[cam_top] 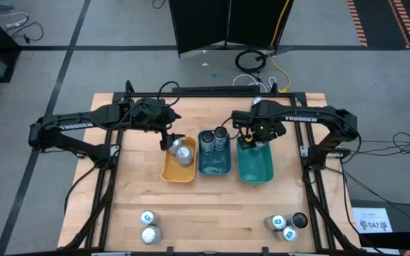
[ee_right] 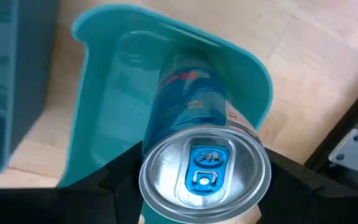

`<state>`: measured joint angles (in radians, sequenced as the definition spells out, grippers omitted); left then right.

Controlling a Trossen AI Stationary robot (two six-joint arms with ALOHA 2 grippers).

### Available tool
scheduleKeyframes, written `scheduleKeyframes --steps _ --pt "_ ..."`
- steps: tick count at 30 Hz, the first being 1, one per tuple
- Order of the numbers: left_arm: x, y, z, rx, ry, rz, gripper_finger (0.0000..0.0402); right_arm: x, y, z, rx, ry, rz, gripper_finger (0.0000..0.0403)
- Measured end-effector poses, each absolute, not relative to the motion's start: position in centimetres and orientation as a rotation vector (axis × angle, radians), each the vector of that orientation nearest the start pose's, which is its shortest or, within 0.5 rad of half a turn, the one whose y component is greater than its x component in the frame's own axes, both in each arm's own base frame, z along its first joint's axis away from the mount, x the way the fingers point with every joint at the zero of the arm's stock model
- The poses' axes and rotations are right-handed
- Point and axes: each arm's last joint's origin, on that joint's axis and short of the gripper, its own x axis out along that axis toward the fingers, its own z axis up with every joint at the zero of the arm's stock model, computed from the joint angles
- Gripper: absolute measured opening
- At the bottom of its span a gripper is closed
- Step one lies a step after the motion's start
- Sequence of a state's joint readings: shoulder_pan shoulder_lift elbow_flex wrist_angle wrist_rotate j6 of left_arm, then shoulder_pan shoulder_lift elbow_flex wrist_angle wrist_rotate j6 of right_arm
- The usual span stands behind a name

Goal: Sort soda cans
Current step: Put the blue soda can into the green bin

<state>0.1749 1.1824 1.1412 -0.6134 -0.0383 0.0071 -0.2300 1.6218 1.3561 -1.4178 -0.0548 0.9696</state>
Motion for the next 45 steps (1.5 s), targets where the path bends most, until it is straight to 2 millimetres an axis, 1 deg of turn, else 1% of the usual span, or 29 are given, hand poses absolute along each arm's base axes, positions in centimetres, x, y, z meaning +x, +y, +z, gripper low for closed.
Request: scheduleKeyframes --steps 4,9,18,26,35,38,40,42,45 --pt "23.7 4.3 33.5 -0.042 0.701 0.202 0.0378 26.3 -6.1 25.3 0.946 1.508 -0.935 0.0233" --pt "23.6 4.3 33.4 -0.043 0.718 0.202 0.0378 25.9 -6.1 24.5 0.921 1.517 -0.902 0.0233" --pt "23.7 4.3 33.5 -0.042 0.702 0.202 0.0378 26.2 -5.7 24.5 0.883 1.515 -0.869 0.0237" --pt "23.7 4.3 33.6 -0.033 0.699 0.204 0.0378 26.2 -5.7 24.5 0.893 1.514 -0.881 0.0267" --pt "23.7 4.3 33.5 -0.039 0.705 0.206 0.0378 26.2 -5.7 24.4 0.886 1.517 -0.884 0.0312" --pt "23.7 4.3 33.5 -0.039 0.705 0.206 0.0378 25.9 -5.7 24.7 0.850 1.502 -0.911 0.0321" --pt "23.7 4.3 33.5 -0.041 0.705 0.207 0.0378 25.5 -5.6 25.3 0.829 1.481 -0.929 0.0322" --pt "23.7 4.3 33.5 -0.068 0.702 0.217 0.0378 24.9 -5.6 26.3 0.800 1.450 -0.983 0.0322" --pt "23.7 4.3 33.5 -0.129 0.693 0.239 0.0378 24.0 -5.4 28.3 0.766 1.375 -1.053 0.0321"
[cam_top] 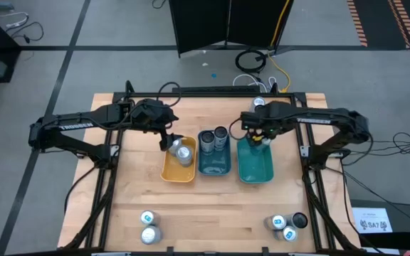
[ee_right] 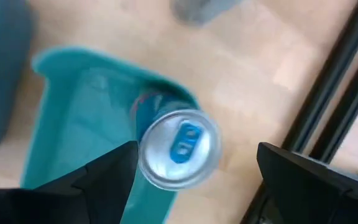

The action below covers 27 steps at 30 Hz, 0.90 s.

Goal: Sort soda cans
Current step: Put the blue soda can into the green bin, then move the blue soda can into the center of the table

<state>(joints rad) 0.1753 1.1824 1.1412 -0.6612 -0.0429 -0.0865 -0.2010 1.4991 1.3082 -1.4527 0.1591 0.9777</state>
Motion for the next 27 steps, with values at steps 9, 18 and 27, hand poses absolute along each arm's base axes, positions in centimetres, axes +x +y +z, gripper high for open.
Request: scheduleKeyframes --steps 9,18,27 --pt "23.7 4.4 33.5 -0.256 0.674 0.328 0.0378 21.5 -1.9 33.2 0.824 1.116 -0.942 0.0321" --pt "22.5 2.5 34.6 -0.429 0.605 0.372 0.0377 19.9 4.1 34.3 0.759 1.044 -0.833 0.0320" --pt "18.3 -2.3 35.4 -0.592 0.568 0.522 0.0377 19.1 10.2 33.3 0.687 1.009 -0.776 0.0320"
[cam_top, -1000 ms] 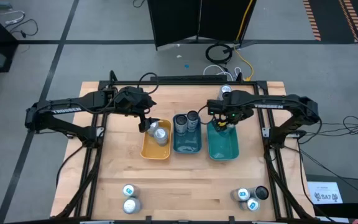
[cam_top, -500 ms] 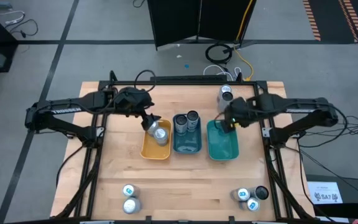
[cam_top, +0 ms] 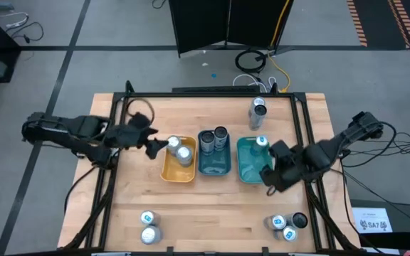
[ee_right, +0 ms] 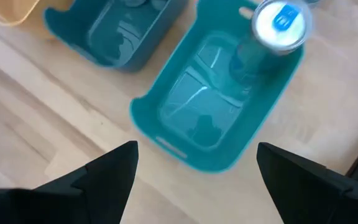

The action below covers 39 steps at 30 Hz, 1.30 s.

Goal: Sort soda cans
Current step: Move the blue soda can into the center of the table

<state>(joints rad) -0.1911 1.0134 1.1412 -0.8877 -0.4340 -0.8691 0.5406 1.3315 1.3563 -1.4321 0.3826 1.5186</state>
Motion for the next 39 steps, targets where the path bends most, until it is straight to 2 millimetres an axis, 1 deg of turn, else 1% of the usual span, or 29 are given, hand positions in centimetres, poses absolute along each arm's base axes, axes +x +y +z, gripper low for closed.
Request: scheduleKeyframes --steps 3,7,11,14,16,20,23,27,33,39 --pt "17.8 -4.2 35.1 -0.642 0.553 0.535 0.0377 19.1 11.7 32.6 0.672 1.015 -0.774 0.0320" --pt "17.8 -6.8 34.4 -0.681 0.572 0.518 0.0376 19.3 13.5 31.6 0.656 1.031 -0.779 0.0320" --pt "17.7 -9.0 33.4 -0.724 0.627 0.509 0.0376 19.4 14.8 30.8 0.645 1.040 -0.787 0.0320" --pt "17.3 -10.3 32.6 -0.766 0.671 0.531 0.0376 19.6 15.7 30.2 0.651 1.039 -0.791 0.0320" --pt "16.9 -11.0 32.1 -0.799 0.720 0.554 0.0376 19.7 16.2 29.9 0.661 1.035 -0.783 0.0320" --pt "15.8 -12.1 30.7 -0.862 0.895 0.652 0.0376 20.0 17.2 29.4 0.667 1.033 -0.756 0.0320" --pt "15.1 -13.0 29.7 -0.894 1.018 0.748 0.0376 20.1 17.6 29.1 0.670 1.031 -0.744 0.0320" --pt "15.0 -14.2 28.8 -0.935 1.082 0.813 0.0376 20.4 17.9 28.9 0.674 1.026 -0.740 0.0320" --pt "16.0 -16.2 27.6 -1.031 1.130 0.822 0.0376 20.7 18.1 28.9 0.692 0.995 -0.725 0.0320" --pt "17.4 -17.7 26.4 -1.072 1.143 0.789 0.0376 21.0 18.2 29.0 0.708 0.950 -0.709 0.0320"
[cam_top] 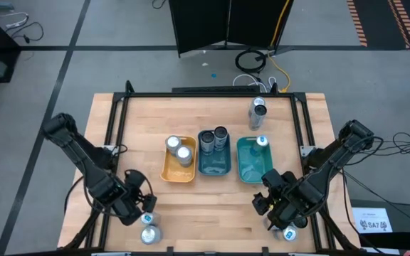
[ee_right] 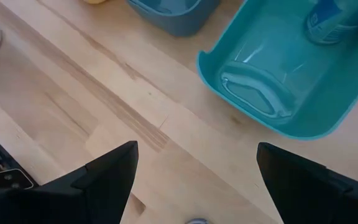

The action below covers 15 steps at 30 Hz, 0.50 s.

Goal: Sort soda cans
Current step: Move the blue soda can into the center of the table

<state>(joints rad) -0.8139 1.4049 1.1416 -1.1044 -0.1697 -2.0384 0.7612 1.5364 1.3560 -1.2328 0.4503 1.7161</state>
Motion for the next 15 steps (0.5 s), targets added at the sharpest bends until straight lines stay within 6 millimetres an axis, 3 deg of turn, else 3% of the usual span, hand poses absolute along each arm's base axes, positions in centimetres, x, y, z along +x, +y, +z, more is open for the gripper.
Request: scheduleKeyframes --steps 15 --pt "18.8 -19.5 25.0 -1.134 1.201 0.733 0.0376 21.0 18.2 29.0 0.702 0.952 -0.702 0.0320"
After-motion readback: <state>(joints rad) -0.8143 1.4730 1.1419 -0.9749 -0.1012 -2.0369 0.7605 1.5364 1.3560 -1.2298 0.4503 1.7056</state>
